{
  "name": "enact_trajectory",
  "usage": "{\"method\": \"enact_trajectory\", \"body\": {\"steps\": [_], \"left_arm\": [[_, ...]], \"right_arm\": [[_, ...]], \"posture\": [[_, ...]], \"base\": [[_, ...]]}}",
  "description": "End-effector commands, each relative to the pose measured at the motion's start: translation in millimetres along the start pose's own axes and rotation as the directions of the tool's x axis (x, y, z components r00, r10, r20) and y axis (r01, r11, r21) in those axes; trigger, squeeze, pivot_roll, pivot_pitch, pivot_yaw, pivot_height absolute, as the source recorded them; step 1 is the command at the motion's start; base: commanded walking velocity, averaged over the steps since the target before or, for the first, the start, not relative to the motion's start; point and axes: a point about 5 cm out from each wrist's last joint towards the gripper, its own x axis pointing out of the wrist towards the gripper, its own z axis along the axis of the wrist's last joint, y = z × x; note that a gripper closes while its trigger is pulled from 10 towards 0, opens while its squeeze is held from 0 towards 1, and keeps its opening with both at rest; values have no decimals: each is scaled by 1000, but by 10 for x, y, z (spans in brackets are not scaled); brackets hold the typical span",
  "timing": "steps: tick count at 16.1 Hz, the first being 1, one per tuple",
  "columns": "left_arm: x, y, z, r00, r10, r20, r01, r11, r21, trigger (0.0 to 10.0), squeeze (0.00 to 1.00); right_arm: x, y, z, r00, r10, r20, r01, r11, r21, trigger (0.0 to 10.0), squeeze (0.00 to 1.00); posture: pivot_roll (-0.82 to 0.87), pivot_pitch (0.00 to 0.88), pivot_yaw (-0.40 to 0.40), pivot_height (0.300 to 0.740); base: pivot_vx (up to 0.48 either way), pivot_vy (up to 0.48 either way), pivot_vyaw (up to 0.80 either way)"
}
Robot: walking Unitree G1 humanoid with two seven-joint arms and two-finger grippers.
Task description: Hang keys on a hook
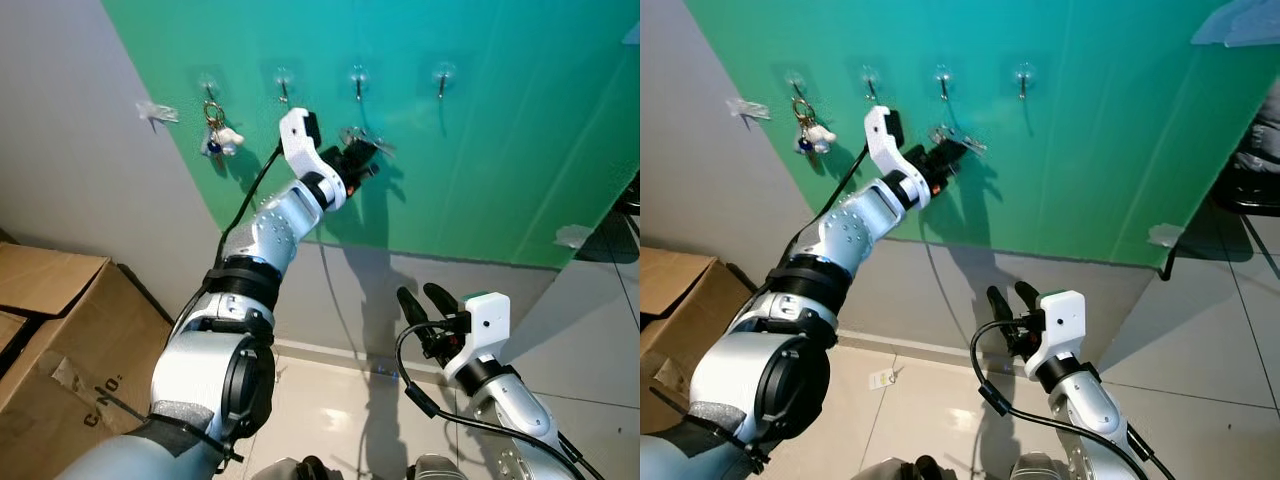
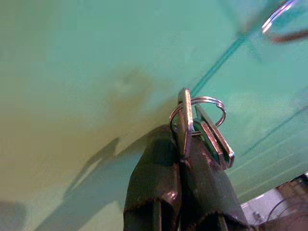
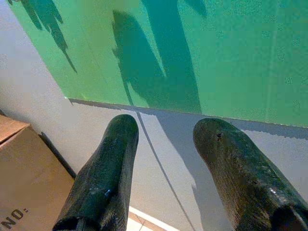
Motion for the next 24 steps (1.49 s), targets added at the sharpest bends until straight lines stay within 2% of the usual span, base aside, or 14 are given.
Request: {"method": "enact_trajectory", "body": {"steps": [1,4,8,13,17,24], "left_arm": [[22,-148,276,994,-64,86,60,997,44,10000,0],[40,-267,254,990,-126,57,120,988,93,10000,0],[56,-366,233,987,-157,31,151,979,140,10000,0],[19,-400,137,984,-177,1,175,971,161,10000,0],[-62,-329,-65,988,-148,-39,152,975,160,10000,0],[-35,-456,-81,981,-182,-62,191,958,212,10000,0]], "right_arm": [[22,44,4,1000,24,-8,-24,1000,3,10000,0],[26,58,12,1000,26,-7,-26,1000,4,10000,0],[21,58,6,1000,27,-9,-26,1000,6,10000,0],[14,52,-15,1000,23,-15,-23,1000,11,10000,0],[9,47,-32,999,24,-21,-24,1000,13,10000,0],[18,36,-28,999,25,-20,-25,1000,12,10000,0]], "posture": [[-267,21,167,740],[-265,24,166,740],[-267,29,169,740],[-266,35,172,740],[-261,41,171,740],[-265,40,170,740]], "base": [[0,0,0],[0,0,0],[0,0,0],[0,0,0],[0,0,0],[0,0,0]]}}
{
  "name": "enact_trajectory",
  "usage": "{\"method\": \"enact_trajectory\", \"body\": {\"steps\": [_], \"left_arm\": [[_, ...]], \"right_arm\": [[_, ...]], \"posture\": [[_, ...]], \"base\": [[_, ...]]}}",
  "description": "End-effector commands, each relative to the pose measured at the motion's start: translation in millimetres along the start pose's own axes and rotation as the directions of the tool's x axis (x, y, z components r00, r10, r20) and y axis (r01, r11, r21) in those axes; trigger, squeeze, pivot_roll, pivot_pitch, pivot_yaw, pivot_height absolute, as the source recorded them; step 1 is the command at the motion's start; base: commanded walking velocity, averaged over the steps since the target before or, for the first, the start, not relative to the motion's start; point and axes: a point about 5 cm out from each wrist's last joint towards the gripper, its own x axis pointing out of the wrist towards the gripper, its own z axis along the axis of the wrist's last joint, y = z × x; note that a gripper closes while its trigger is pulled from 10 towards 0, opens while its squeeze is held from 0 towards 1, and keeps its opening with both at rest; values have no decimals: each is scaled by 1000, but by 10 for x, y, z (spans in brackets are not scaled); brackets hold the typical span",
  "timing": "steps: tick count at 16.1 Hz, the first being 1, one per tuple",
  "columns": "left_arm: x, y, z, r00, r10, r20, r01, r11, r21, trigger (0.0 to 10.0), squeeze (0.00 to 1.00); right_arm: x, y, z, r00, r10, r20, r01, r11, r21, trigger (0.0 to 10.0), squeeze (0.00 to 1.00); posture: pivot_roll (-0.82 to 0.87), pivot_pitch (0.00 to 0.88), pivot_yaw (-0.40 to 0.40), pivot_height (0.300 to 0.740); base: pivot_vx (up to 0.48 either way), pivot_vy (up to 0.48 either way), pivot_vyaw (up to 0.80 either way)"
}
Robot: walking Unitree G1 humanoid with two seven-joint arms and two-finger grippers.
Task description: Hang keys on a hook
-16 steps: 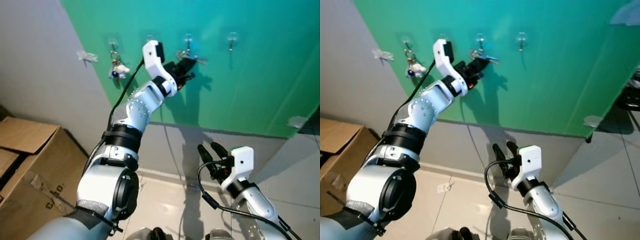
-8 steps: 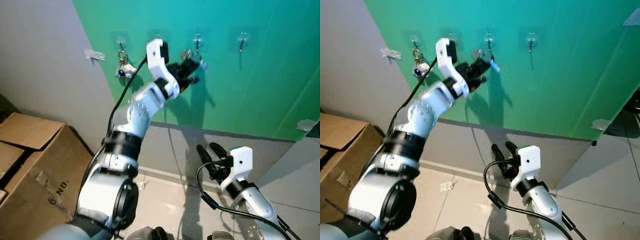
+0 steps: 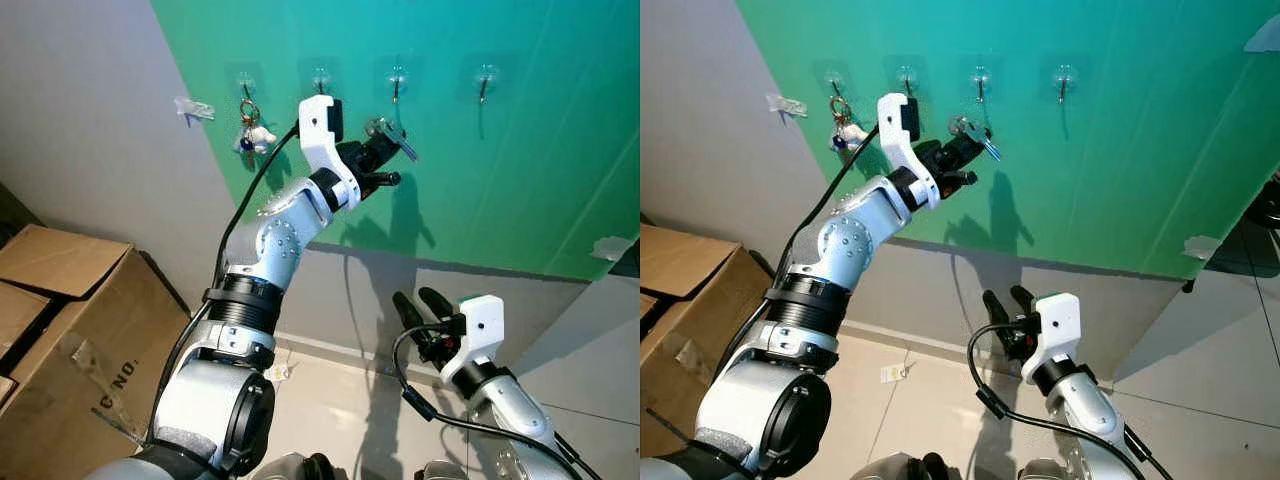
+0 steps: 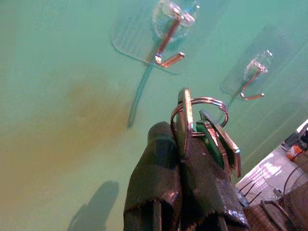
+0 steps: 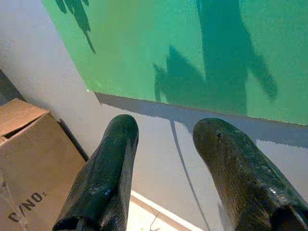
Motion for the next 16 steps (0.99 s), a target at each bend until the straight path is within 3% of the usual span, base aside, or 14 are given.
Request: {"method": "enact_trajectory", "body": {"steps": [1,7,16], "left_arm": [[53,-86,33,1000,-25,8,25,1000,17,10000,0],[122,23,156,1000,17,12,-18,998,61,10000,0],[186,51,249,999,27,35,-30,996,84,10000,0]], "right_arm": [[15,12,24,1000,7,7,-7,1000,3,10000,0],[16,35,37,1000,2,13,-2,1000,5,10000,0],[-4,31,31,1000,-2,11,2,1000,5,10000,0]], "posture": [[-265,40,170,740],[-273,41,176,740],[-282,39,180,740]], "base": [[0,0,0],[0,0,0],[0,0,0]]}}
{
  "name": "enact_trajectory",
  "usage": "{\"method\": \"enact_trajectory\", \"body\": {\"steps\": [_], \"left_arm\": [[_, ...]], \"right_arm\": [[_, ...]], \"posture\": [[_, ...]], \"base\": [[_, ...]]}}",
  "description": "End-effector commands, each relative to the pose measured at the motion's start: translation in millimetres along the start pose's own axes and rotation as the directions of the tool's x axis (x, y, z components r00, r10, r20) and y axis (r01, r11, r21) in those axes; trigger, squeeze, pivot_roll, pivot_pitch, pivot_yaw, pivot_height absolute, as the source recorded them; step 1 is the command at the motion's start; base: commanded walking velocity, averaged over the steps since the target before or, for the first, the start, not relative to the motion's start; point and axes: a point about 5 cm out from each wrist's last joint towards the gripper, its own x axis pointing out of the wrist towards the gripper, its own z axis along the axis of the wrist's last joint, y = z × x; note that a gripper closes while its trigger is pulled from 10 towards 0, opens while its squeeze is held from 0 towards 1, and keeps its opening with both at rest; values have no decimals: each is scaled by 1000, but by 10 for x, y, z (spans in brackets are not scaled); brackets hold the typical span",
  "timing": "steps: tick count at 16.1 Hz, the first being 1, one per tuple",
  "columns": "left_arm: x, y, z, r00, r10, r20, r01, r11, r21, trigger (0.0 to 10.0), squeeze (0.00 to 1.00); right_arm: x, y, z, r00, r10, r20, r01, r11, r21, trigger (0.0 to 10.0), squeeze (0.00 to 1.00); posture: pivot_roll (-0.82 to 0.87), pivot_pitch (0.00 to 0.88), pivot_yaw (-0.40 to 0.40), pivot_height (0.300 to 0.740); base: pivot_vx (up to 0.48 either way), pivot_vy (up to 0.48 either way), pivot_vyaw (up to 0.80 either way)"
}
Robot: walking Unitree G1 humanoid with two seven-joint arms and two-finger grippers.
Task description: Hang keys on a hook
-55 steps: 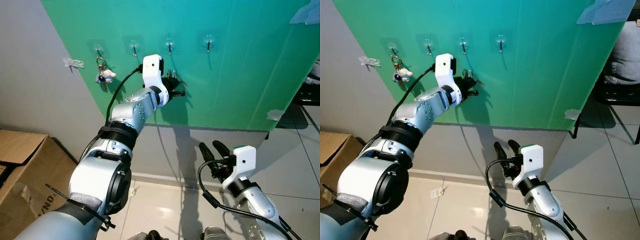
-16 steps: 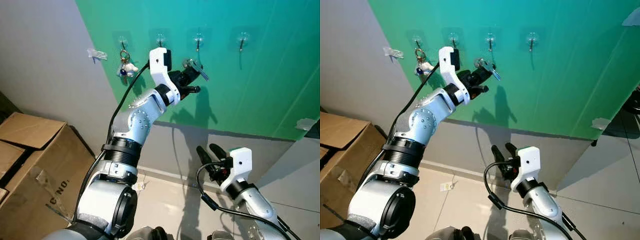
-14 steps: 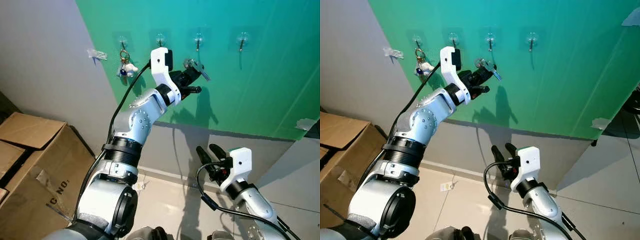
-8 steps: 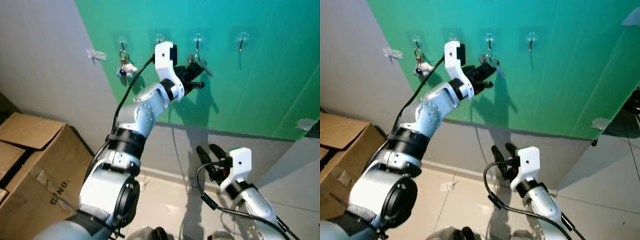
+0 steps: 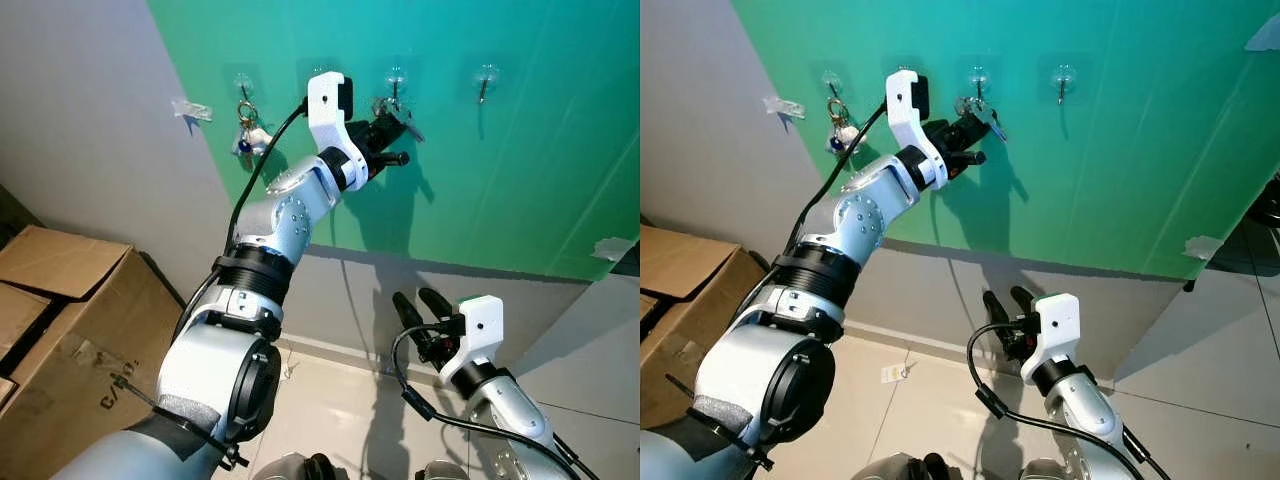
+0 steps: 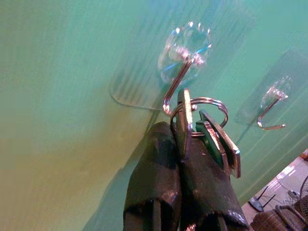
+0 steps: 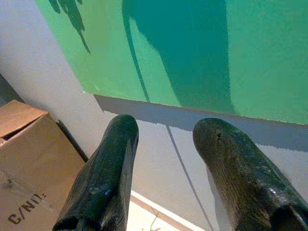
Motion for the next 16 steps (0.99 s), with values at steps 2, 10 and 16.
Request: {"method": "enact_trajectory", "body": {"steps": [2,10,16], "left_arm": [[17,11,85,1000,3,18,-4,1000,27,10000,0],[50,147,109,995,99,-6,-99,995,18,10000,0],[17,319,108,969,240,-64,-245,966,-84,10000,0]], "right_arm": [[-5,26,35,1000,10,12,-10,1000,-1,10000,0],[-15,51,31,1000,19,9,-19,1000,0,10000,0],[-22,58,31,1000,18,4,-18,1000,11,10000,0]], "posture": [[-283,38,179,740],[-294,27,184,740],[-298,36,187,740]], "base": [[0,0,0],[0,0,0],[0,0,0]]}}
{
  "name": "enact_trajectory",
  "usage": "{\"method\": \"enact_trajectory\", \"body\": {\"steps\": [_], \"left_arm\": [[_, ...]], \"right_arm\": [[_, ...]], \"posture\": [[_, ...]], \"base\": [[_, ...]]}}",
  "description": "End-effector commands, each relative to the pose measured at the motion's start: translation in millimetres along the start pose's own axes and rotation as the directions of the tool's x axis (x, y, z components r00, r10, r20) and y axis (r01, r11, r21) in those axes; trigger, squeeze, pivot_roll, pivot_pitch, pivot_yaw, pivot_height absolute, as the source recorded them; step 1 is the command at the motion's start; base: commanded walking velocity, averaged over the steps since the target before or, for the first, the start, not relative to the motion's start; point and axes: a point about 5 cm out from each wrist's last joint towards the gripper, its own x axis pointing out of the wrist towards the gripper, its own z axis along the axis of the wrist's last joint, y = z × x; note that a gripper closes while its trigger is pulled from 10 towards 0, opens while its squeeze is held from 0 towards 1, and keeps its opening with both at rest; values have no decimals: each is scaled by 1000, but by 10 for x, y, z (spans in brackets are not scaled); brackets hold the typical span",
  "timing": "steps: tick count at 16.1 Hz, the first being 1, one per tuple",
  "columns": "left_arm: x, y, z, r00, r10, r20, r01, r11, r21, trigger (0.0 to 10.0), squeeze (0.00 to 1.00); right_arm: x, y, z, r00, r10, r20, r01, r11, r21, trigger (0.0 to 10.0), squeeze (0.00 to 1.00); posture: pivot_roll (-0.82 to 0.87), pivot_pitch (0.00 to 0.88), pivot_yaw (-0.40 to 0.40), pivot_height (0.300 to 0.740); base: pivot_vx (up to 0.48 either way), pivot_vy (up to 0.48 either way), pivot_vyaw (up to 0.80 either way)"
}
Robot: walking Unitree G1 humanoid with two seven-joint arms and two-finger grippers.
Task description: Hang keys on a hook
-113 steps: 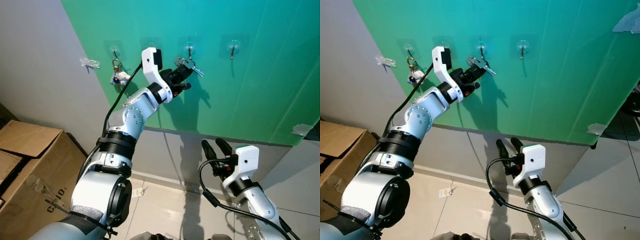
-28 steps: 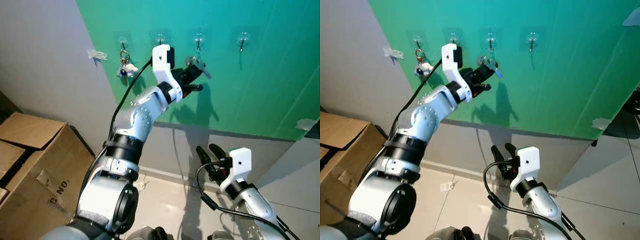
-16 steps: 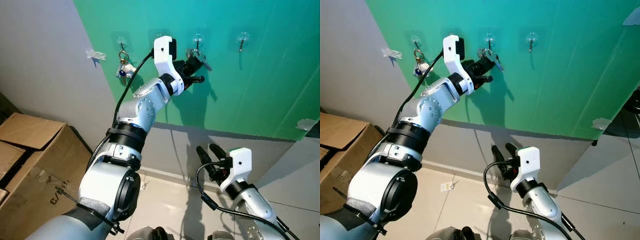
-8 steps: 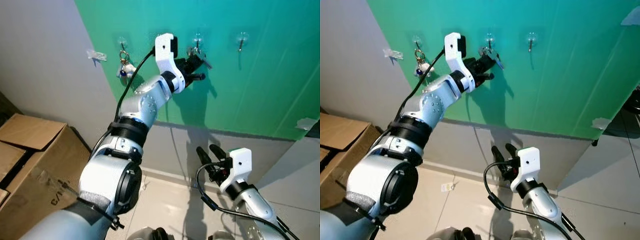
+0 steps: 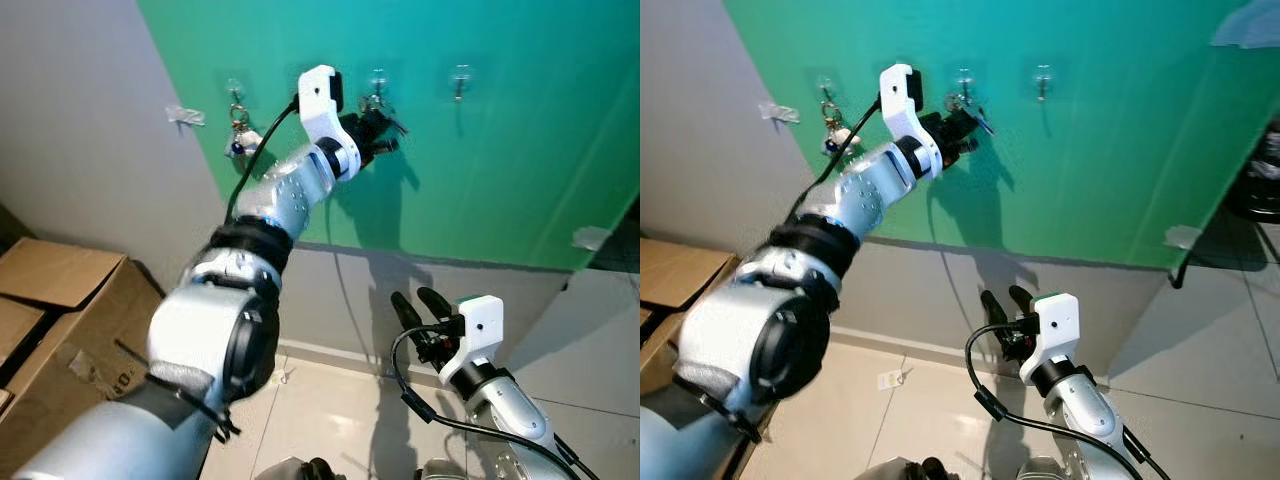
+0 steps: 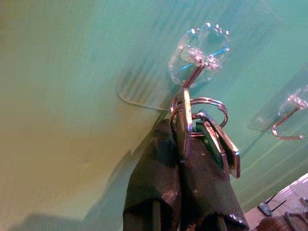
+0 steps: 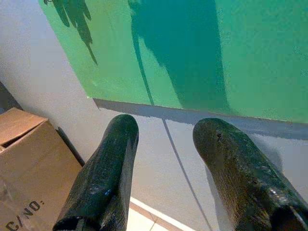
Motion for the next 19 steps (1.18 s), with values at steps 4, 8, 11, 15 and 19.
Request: {"method": "enact_trajectory", "body": {"steps": [4,8,11,15,19], "left_arm": [[-96,284,-22,981,186,-61,-190,978,-85,10000,0],[-170,435,-223,949,277,-149,-282,959,-14,10000,0],[-183,463,-222,951,282,-125,-278,959,49,10000,0],[-141,293,15,987,135,92,-154,955,252,10000,0],[-349,340,-109,977,28,213,-141,833,535,10000,0]], "right_arm": [[-36,23,-7,1000,7,-12,-7,1000,21,10000,0],[-50,12,-24,1000,9,-19,-8,1000,24,10000,0],[-61,10,-26,1000,9,-22,-9,1000,24,10000,0],[-66,11,-21,1000,7,-23,-7,1000,21,10000,0],[-60,-25,25,998,-61,5,61,998,8,10000,0]], "posture": [[-297,45,185,740],[-296,51,184,740],[-294,56,181,740],[-293,60,180,740],[-277,62,182,740]], "base": [[0,0,0],[0,0,0],[0,0,0],[0,0,0],[0,0,0]]}}
